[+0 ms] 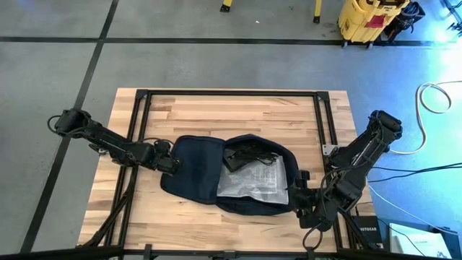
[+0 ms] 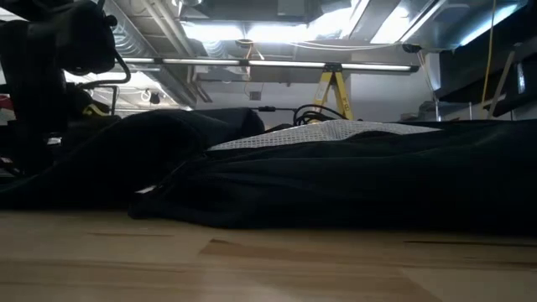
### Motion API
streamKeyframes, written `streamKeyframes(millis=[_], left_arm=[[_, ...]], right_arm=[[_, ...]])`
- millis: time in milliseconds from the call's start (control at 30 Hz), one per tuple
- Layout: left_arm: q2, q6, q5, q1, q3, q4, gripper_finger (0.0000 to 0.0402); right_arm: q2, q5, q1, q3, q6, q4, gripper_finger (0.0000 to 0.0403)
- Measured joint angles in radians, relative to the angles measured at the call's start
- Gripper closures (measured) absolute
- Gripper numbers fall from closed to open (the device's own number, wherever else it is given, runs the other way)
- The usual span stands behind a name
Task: Unpack backpack
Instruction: Close the black backpack
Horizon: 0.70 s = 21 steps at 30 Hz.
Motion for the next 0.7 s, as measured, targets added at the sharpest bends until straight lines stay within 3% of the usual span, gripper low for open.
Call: streamKeyframes(millis=[200,300,400,600,700], left_arm=[[0.0,0.041,-0.007,-0.004,0.0,0.009,0.0378],[0.001,0.036,-0.015,-0.007,0.001,0.011,0.0394],[0.001,0.044,-0.015,-0.007,0.013,0.003,0.0399],[-0.002,0.088,-0.007,-0.007,0.084,0.011,0.0401],[-0.002,0.116,-0.013,-0.007,0.128,0.004,0.0401]], right_arm=[[0.0,0.006,0.0,0.0,-0.017,0.0,0.0127],[0.0,0.11,0.024,0.0,-0.055,-0.025,0.0141],[0.0,0.17,0.035,0.0,-0.067,-0.045,0.02],[0.0,0.206,0.032,0.0,-0.074,-0.035,0.0379],[0.0,0.264,0.034,0.0,-0.074,-0.014,0.039]])
